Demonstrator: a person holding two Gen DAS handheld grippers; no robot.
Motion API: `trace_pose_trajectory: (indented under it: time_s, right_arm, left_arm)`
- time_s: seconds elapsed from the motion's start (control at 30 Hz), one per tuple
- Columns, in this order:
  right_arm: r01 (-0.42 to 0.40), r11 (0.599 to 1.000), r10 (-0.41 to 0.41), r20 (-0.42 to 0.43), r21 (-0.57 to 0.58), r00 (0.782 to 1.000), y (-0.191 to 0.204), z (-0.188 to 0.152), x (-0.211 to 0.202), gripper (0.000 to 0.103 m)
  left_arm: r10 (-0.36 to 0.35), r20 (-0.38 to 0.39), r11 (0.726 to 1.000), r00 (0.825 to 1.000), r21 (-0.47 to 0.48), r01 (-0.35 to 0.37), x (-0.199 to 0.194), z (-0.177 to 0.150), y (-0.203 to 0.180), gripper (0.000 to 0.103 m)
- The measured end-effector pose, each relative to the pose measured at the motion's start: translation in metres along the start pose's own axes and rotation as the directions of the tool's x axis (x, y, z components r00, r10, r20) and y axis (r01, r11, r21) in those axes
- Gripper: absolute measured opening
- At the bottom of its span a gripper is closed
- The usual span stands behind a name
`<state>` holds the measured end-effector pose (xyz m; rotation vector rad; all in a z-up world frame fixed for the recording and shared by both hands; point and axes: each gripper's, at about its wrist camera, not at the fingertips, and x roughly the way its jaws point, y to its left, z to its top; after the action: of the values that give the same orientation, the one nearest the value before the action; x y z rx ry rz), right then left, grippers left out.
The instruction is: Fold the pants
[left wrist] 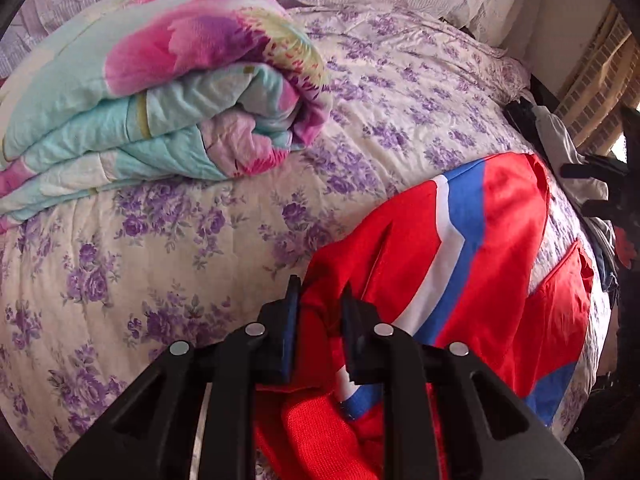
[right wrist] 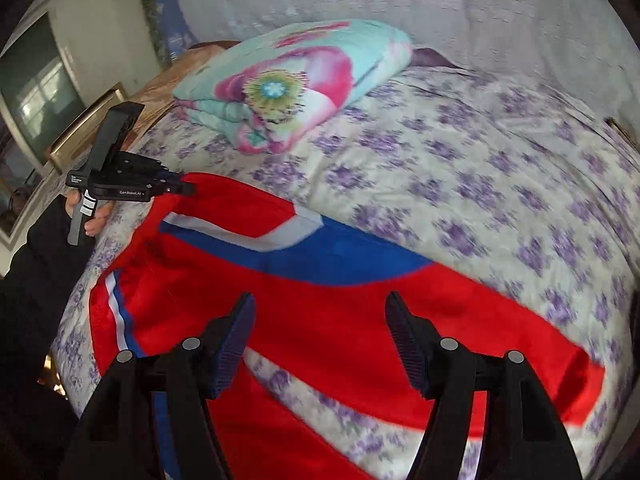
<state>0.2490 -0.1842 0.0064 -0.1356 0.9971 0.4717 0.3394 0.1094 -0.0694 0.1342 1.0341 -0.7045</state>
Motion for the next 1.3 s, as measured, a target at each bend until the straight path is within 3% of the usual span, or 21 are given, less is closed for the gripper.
trace_pose_trajectory:
  time_s: [0.17, 0.3, 0.43, 0.47, 0.5, 0.53, 0.57, 0.77, 0.97, 1.13, 1.3]
  right_arm:
    - [-0.096, 0.988, 0.084, -0.104, -0.118, 0.991, 0.014, 0.063, 0.074, 0.067]
    - [-0.121, 0.971, 0.087, -0.171, -0.206, 0.982, 0.025, 0.079, 0.107, 0.067]
    - [-0.139, 0.97, 0.085, -0.256, -0.201, 0.963, 0.022, 0.08, 0.14, 0.067]
    - [-0.136, 0.971, 0.077, -0.28, -0.198, 0.957, 0.02, 0.077, 0.149, 0.06]
    - [-0.146, 0.971, 0.082, -0.308, -0.19, 0.948, 0.019, 0.072, 0.157, 0.025]
    - [-0.182, 0.969, 0.114, -0.345, -0.169, 0.932, 0.018, 0.068, 0.163, 0.008]
    - [-0.2, 0.967, 0.134, -0.347, -0.16, 0.928, 0.018, 0.065, 0.163, 0.008]
    - [-0.172, 0.972, 0.13, -0.244, -0.16, 0.961, 0.02, 0.061, 0.125, 0.007]
    - [-0.106, 0.985, 0.088, -0.125, -0.14, 0.988, 0.038, 0.043, 0.061, 0.008]
    - [-0.06, 0.989, 0.055, -0.038, -0.135, 0.998, 0.086, -0.014, -0.005, 0.008]
    - [-0.03, 0.991, 0.023, -0.058, -0.127, 0.998, 0.149, -0.087, -0.02, 0.007]
  left_arm:
    - [0.025, 0.01, 0.999, 1.0, 0.033, -0.025, -0.008, -0.002, -0.008, 0.017]
    - [0.032, 0.01, 0.998, 0.999, 0.045, -0.033, -0.007, -0.002, -0.011, 0.017]
    - [0.027, 0.012, 0.999, 1.0, 0.037, -0.027, -0.005, -0.002, -0.006, 0.017]
    - [0.025, 0.014, 0.999, 1.0, 0.034, -0.026, -0.004, -0.002, -0.005, 0.017]
    - [0.023, 0.015, 0.999, 1.0, 0.032, -0.024, -0.003, -0.002, -0.005, 0.017]
    - [0.023, 0.012, 0.999, 1.0, 0.033, -0.024, -0.002, -0.002, -0.005, 0.017]
    - [0.032, 0.011, 0.999, 0.999, 0.036, -0.033, -0.001, -0.003, -0.006, 0.017]
    - [0.04, 0.029, 0.999, 0.999, 0.024, -0.041, -0.008, -0.001, -0.006, 0.017]
    - [0.026, 0.087, 0.998, 0.996, 0.05, -0.03, -0.047, -0.017, -0.027, 0.017]
    - [0.001, 0.144, 0.99, 0.99, 0.136, -0.02, -0.092, -0.063, -0.07, 0.017]
    - [-0.049, 0.167, 0.987, 0.985, 0.157, 0.022, -0.117, -0.125, -0.097, 0.017]
